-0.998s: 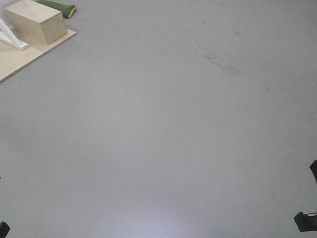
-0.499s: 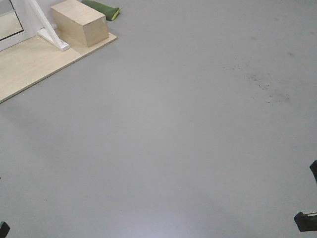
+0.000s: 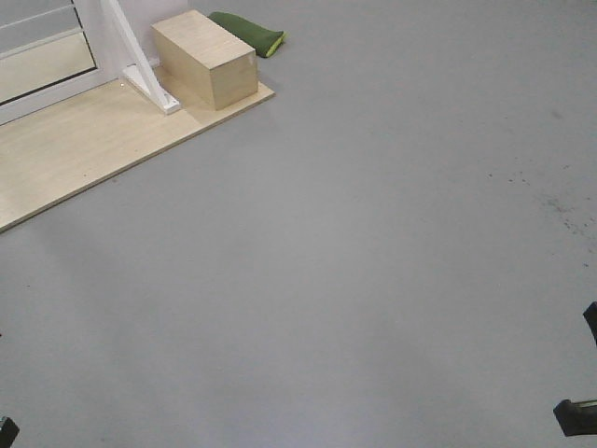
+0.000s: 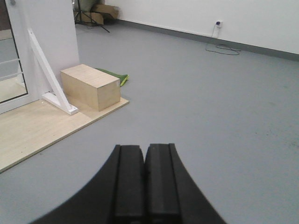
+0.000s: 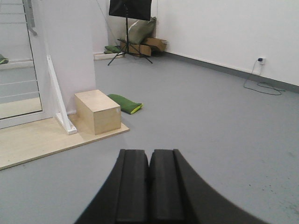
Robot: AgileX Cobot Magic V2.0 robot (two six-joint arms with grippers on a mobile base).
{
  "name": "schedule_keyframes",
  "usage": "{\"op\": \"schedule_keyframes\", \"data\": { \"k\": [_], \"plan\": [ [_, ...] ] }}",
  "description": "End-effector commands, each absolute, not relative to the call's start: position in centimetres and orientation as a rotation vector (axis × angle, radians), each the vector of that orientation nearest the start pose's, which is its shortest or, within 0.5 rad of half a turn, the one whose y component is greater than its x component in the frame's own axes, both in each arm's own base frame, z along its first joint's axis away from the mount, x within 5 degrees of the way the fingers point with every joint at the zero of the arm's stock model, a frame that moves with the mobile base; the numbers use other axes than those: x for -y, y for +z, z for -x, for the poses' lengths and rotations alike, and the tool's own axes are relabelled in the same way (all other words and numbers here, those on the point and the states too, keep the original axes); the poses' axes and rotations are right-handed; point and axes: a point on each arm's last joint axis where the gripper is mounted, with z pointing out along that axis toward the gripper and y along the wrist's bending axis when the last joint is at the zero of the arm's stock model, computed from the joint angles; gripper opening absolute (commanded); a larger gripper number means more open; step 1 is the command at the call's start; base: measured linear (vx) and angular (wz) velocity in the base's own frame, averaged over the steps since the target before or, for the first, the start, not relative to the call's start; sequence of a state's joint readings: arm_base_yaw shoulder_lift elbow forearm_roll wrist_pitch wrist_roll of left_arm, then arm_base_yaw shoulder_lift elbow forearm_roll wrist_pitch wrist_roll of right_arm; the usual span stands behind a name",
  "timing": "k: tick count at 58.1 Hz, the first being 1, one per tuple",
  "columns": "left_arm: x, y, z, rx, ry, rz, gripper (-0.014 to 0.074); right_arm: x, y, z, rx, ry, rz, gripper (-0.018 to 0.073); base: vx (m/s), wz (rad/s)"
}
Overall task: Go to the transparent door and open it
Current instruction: 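Drive closer and align the base facing the glass door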
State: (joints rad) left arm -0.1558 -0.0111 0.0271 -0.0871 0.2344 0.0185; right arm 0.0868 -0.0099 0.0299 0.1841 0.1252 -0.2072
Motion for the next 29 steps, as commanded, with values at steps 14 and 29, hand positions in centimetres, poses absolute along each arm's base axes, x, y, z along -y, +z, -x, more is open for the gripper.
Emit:
{"op": "schedule_keyframes", "data": {
  "k": [14,29],
  "plan": [
    [1.03,18.27,-5.54,-1.665,-0.194,-0.079,0.0000,-0.54,19.62,-5.61,-1.540,0.050,0.091,0.0000,0.51,0.26],
    [1.03,18.27,-5.54,-1.665,-0.194,-0.079,0.0000,-0.54,19.62,-5.61,-1.540,0.050,0.091,0.0000,0.53,0.24]
  ]
}}
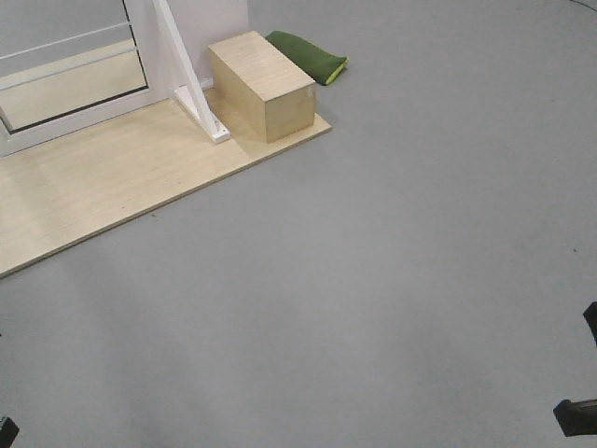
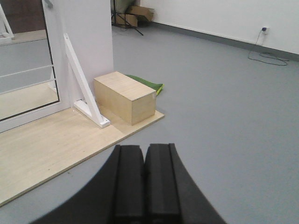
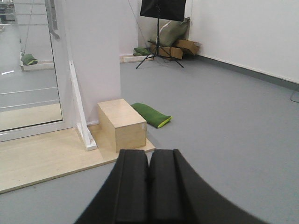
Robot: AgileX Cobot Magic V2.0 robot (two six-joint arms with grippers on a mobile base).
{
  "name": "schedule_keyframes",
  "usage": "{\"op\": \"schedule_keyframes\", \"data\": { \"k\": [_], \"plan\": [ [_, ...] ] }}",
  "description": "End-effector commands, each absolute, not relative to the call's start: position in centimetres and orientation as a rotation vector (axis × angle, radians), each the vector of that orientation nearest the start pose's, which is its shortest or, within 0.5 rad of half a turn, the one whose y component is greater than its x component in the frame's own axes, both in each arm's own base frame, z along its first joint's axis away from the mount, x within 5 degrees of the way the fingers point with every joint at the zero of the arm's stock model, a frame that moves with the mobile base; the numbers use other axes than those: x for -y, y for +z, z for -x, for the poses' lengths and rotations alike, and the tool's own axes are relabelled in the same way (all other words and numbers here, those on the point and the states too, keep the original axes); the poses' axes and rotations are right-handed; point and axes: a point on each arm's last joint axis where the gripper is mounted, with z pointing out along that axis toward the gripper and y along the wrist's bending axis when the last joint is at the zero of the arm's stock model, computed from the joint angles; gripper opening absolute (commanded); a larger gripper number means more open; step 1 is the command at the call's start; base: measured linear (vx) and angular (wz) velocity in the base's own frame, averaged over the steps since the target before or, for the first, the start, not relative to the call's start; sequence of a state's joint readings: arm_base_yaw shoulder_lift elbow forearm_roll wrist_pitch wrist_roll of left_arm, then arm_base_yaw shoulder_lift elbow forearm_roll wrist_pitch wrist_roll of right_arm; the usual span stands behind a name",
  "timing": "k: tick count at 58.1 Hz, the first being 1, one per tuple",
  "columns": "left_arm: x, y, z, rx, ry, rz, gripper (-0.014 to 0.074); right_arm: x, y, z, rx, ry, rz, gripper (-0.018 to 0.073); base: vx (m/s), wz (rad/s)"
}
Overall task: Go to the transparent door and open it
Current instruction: 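Drive closer and align the base facing the glass door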
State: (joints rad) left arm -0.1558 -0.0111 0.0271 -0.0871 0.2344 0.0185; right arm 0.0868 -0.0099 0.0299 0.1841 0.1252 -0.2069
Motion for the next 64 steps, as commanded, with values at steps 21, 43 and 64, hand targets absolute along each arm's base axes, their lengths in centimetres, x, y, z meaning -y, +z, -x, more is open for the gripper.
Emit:
{"op": "schedule_keyframes", "data": {
  "k": [21,43,64],
  "plan": [
    [1.03,18.27,-5.54,-1.665,-0.194,-0.079,0.0000,-0.54,19.62,-5.61,-1.540,0.050,0.091,0.0000,0.55,0.16],
    [1.03,18.27,-5.54,-1.665,-0.194,-0.079,0.0000,-0.54,19.62,-5.61,-1.540,0.050,0.091,0.0000,0.55,0.13],
    [1.03,18.27,-5.54,-1.665,-0.194,-0.079,0.0000,-0.54,19.62,-5.61,-1.540,0.050,0.091,0.0000,0.51,0.46]
  ]
}}
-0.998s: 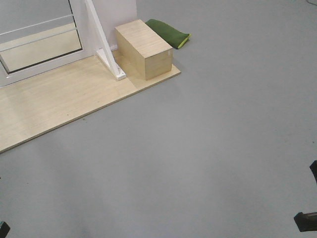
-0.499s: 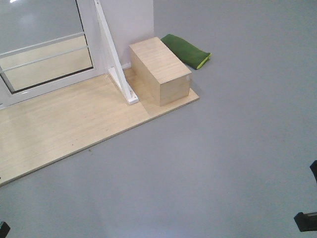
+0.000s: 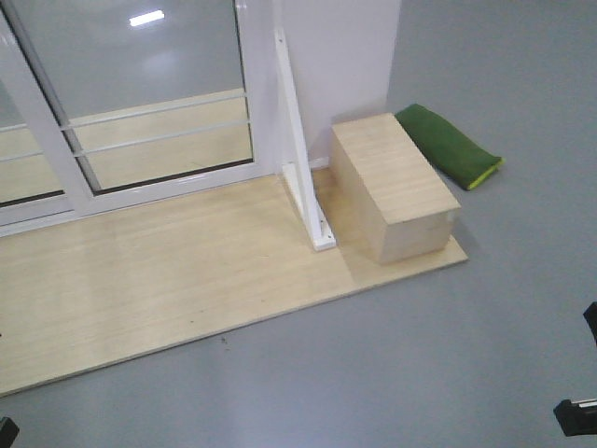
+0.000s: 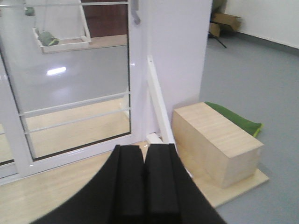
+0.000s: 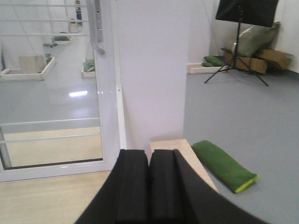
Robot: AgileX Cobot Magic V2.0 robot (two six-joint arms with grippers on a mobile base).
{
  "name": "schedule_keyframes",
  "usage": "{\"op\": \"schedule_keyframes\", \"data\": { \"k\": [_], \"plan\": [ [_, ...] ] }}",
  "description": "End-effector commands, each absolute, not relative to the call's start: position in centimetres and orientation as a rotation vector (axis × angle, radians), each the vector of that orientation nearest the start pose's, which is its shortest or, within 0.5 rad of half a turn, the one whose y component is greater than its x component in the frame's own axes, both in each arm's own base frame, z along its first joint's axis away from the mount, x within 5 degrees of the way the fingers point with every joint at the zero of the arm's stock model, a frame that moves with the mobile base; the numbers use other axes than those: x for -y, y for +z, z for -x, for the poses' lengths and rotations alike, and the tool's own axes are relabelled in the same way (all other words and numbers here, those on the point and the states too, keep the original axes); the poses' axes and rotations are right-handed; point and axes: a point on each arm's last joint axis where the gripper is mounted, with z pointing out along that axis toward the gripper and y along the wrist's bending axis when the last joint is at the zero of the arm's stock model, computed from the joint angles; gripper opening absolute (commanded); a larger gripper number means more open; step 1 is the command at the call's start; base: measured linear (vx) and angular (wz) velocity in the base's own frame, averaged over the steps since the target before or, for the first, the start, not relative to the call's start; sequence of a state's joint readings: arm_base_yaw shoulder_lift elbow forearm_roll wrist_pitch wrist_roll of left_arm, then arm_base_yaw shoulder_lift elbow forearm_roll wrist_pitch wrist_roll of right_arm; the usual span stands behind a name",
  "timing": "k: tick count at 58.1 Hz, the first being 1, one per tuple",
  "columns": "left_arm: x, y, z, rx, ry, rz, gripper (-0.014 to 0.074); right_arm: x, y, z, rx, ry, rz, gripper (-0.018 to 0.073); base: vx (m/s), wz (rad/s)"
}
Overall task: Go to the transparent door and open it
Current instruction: 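Drive closer and align the base facing the glass door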
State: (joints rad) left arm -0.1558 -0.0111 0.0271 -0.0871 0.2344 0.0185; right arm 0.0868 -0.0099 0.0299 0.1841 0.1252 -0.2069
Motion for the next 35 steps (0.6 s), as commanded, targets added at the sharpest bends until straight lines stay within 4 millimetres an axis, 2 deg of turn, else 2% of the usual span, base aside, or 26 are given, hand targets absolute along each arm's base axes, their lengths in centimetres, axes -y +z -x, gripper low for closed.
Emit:
{"op": "schedule_keyframes", "data": {
  "k": [1,19,35],
  "plan": [
    [1.03,18.27,-5.54,-1.665,-0.194,-0.079,0.0000,-0.54,19.62,-5.61,-1.540,0.050,0.091,0.0000,0.50,0.57],
    [1.03,18.27,-5.54,-1.665,-0.194,-0.079,0.0000,-0.54,19.62,-5.61,-1.540,0.050,0.091,0.0000,0.50,0.53],
    [1.03,18.27,-5.54,-1.665,-0.194,-0.079,0.0000,-0.54,19.62,-5.61,-1.540,0.050,0.091,0.0000,0.47,0.24]
  ]
}}
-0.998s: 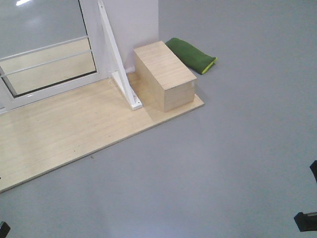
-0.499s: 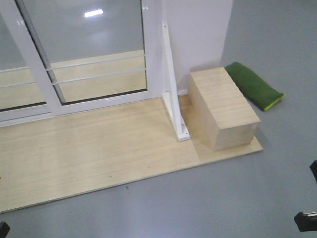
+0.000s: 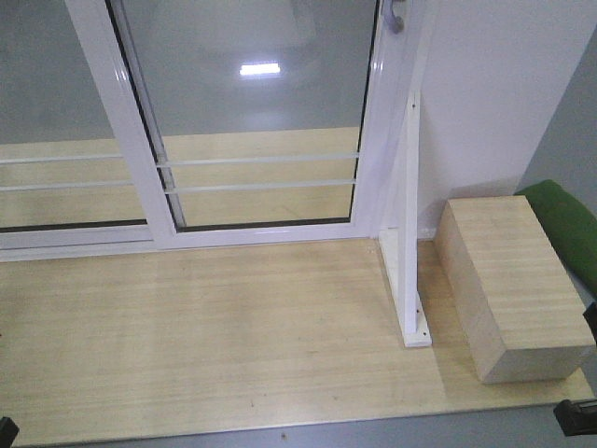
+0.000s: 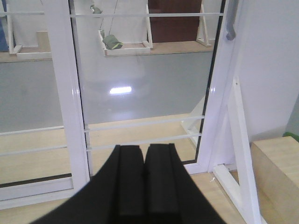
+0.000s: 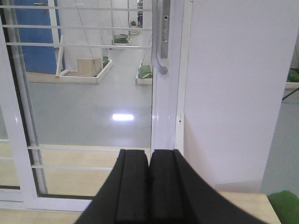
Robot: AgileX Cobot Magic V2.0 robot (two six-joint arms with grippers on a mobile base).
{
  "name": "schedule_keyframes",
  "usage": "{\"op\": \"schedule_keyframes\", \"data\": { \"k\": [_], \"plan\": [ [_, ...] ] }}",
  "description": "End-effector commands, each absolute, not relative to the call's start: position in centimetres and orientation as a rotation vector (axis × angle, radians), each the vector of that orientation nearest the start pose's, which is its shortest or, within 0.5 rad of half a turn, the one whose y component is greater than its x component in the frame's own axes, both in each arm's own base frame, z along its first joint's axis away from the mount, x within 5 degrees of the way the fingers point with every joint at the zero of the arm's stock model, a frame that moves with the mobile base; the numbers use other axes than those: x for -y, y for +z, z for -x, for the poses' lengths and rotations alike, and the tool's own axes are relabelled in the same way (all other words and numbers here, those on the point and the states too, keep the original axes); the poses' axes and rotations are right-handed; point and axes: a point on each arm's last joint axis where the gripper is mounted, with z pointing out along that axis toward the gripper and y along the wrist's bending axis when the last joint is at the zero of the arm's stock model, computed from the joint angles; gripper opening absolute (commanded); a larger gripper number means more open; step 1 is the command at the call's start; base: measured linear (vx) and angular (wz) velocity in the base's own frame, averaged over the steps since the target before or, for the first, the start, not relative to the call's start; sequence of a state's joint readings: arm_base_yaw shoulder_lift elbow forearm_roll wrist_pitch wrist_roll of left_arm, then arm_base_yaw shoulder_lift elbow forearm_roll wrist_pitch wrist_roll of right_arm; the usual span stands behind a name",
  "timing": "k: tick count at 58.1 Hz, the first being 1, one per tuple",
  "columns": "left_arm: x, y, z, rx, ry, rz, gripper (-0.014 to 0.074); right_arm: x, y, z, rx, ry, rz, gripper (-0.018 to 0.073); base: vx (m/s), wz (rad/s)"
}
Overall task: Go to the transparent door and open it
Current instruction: 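Drive closer and align the base facing the glass door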
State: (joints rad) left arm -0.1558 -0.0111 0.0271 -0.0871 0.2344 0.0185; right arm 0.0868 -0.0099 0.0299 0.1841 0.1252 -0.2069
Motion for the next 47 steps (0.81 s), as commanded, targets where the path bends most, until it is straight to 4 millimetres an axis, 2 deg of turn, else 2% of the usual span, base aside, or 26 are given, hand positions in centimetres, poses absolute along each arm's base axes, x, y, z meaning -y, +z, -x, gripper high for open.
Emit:
{"op": "schedule_keyframes", "data": {
  "k": [1,47],
  "plan": [
    [1.03,18.27,-5.54,-1.665,-0.194,-0.079,0.0000,-0.54,19.62,-5.61,-1.540,0.050,0.091,0.0000,0.45,0.11],
    [1.03,18.27,-5.54,-1.665,-0.194,-0.079,0.0000,-0.54,19.62,-5.61,-1.540,0.050,0.091,0.0000,0.37,0.07]
  ]
}}
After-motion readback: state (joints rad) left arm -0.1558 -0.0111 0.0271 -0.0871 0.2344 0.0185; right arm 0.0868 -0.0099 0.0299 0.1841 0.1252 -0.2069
